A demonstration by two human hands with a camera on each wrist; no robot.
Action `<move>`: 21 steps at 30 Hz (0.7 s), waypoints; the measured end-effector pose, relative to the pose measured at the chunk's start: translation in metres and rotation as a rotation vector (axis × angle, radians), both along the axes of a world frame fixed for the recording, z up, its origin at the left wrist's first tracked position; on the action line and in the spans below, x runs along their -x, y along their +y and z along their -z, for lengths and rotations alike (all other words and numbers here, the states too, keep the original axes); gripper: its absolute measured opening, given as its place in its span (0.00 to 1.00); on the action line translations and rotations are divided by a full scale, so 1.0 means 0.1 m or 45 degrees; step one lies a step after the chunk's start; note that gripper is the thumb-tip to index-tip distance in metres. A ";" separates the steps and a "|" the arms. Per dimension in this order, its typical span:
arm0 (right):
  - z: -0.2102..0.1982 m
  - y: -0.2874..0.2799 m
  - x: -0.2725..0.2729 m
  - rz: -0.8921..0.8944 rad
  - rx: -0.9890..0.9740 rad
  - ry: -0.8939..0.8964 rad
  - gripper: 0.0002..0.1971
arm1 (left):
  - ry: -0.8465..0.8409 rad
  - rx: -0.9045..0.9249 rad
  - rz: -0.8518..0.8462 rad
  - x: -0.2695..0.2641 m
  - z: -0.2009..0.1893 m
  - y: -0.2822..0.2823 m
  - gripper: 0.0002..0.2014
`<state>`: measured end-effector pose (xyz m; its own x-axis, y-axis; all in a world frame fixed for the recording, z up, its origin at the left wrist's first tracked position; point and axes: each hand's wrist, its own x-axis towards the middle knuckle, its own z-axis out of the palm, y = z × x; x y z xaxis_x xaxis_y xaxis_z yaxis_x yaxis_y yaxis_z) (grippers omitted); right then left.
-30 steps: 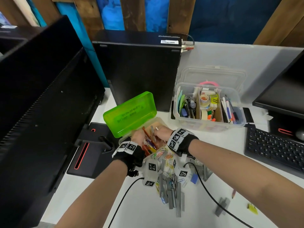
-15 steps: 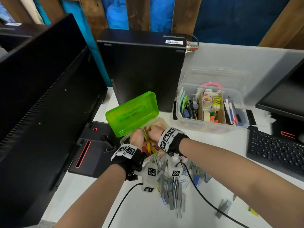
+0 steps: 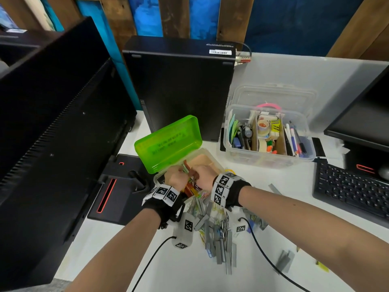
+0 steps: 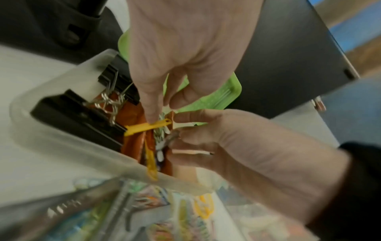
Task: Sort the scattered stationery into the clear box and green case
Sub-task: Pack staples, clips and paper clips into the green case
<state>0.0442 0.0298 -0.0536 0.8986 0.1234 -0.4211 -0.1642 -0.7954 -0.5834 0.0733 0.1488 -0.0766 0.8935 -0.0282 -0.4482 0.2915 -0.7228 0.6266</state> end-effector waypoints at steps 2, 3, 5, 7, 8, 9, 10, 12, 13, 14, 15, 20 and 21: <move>0.05 -0.02 0.03 -0.021 0.053 0.001 0.16 | -0.082 -0.048 0.105 0.06 -0.02 -0.02 0.15; 0.07 -0.02 0.05 -0.022 0.058 -0.011 0.17 | -0.102 -0.047 0.135 0.07 -0.01 -0.03 0.14; 0.12 -0.01 0.06 -0.017 0.061 -0.036 0.19 | -0.112 -0.037 0.153 0.07 -0.01 -0.04 0.13; 0.13 -0.01 0.06 -0.014 0.063 -0.036 0.21 | -0.129 -0.076 0.160 0.06 -0.03 -0.06 0.10; 0.13 -0.01 0.05 -0.012 0.051 -0.036 0.21 | -0.130 -0.107 0.167 0.05 -0.04 -0.06 0.09; 0.11 -0.01 0.04 -0.010 0.031 -0.052 0.21 | -0.130 -0.135 0.177 0.05 -0.05 -0.07 0.10; 0.11 -0.01 0.04 -0.011 0.004 -0.079 0.21 | -0.141 -0.167 0.187 0.06 -0.05 -0.08 0.10; 0.09 0.00 0.02 -0.025 -0.047 -0.124 0.22 | -0.135 -0.211 0.200 0.06 -0.05 -0.09 0.11; 0.08 0.00 0.02 -0.025 -0.060 -0.132 0.22 | -0.123 -0.218 0.215 0.06 -0.03 -0.09 0.11; 0.07 0.00 0.01 -0.019 -0.069 -0.136 0.22 | -0.120 -0.215 0.239 0.06 -0.03 -0.08 0.12; 0.05 -0.01 0.01 -0.002 -0.082 -0.114 0.22 | -0.118 -0.220 0.264 0.06 -0.04 -0.08 0.13; 0.05 -0.11 0.06 0.042 -0.154 -0.066 0.16 | -0.021 -0.156 0.300 0.05 -0.07 -0.04 0.14; 0.05 -0.12 0.08 0.027 -0.142 -0.062 0.16 | 0.003 -0.118 0.286 0.04 -0.07 -0.02 0.14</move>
<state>0.0367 0.0179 -0.0588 0.9206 0.1476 -0.3616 -0.1497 -0.7218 -0.6757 0.0695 0.1464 -0.0699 0.8685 -0.1845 -0.4601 0.1183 -0.8242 0.5538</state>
